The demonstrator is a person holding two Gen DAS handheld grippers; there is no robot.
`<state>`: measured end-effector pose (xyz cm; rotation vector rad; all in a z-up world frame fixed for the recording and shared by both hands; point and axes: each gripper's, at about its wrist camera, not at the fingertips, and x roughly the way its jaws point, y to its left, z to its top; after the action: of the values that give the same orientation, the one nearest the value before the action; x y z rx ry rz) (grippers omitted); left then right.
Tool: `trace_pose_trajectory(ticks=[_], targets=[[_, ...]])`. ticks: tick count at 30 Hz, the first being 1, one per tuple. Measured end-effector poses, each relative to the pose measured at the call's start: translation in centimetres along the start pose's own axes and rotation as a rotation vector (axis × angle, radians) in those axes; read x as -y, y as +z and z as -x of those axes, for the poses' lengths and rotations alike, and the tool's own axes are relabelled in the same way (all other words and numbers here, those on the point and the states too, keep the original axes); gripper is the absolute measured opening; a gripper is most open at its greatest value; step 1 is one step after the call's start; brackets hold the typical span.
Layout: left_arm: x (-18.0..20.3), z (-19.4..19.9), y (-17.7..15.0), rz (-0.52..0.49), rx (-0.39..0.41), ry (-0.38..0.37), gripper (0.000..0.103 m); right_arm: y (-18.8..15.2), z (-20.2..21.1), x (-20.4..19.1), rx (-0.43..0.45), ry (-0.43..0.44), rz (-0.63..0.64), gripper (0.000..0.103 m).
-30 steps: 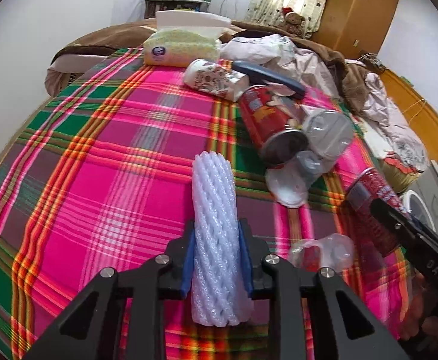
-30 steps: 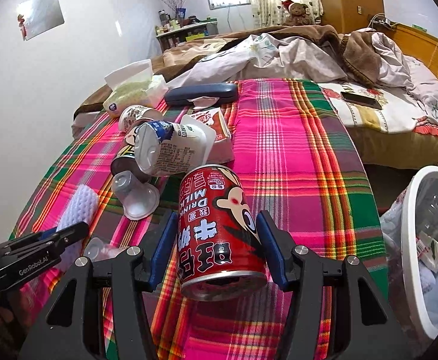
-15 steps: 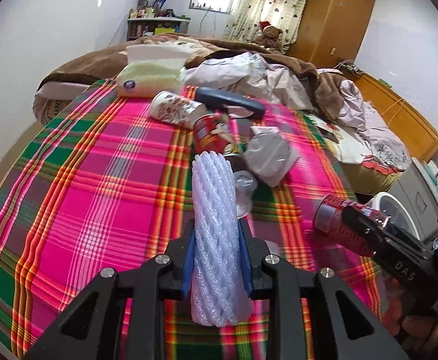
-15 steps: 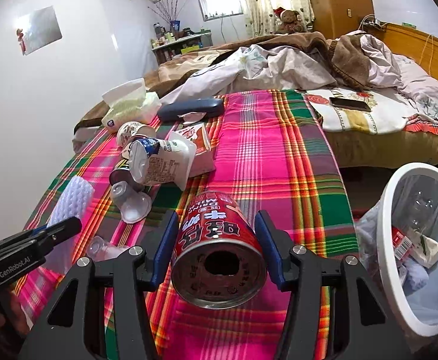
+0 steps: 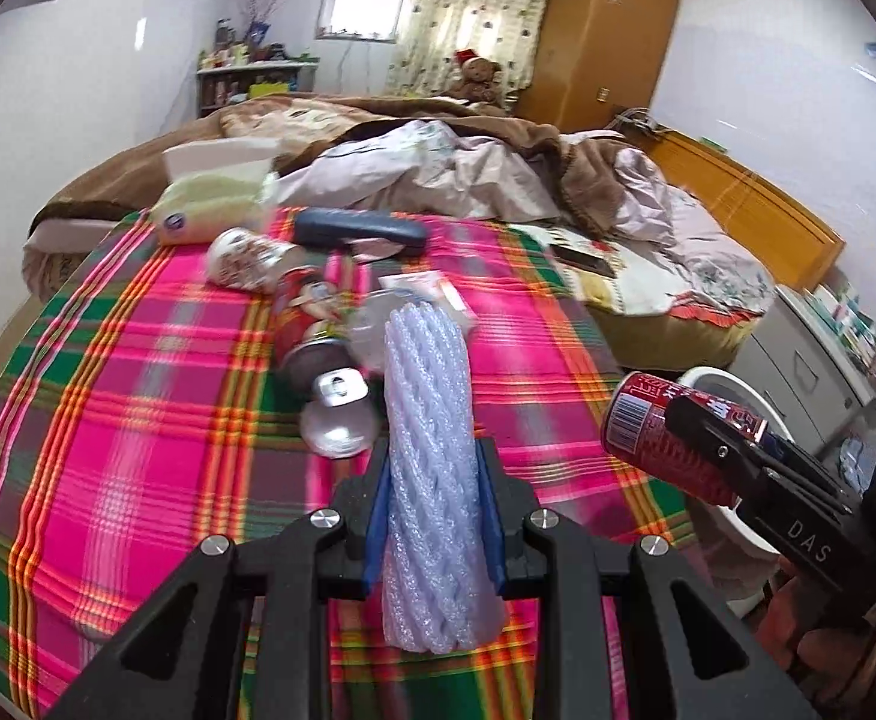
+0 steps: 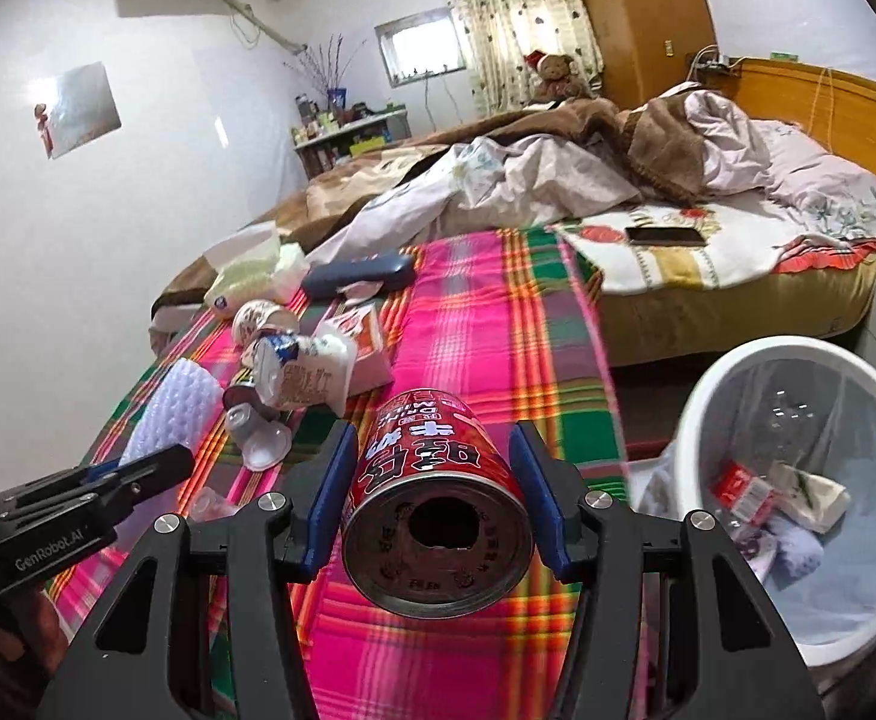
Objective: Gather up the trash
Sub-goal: 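Carry foam net and red can over the white wastebasket and open both tools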
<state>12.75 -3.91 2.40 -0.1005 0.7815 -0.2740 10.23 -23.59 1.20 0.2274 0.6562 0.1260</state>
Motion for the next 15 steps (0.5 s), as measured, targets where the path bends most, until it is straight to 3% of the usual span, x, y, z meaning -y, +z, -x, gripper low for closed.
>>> trace_pose_trajectory(ticks=[15], targets=[[10.6,-1.3,1.1,-0.178,0.007,-0.129,0.027,0.8,4.5,6.9,0.097,-0.127,-0.087,0.054]])
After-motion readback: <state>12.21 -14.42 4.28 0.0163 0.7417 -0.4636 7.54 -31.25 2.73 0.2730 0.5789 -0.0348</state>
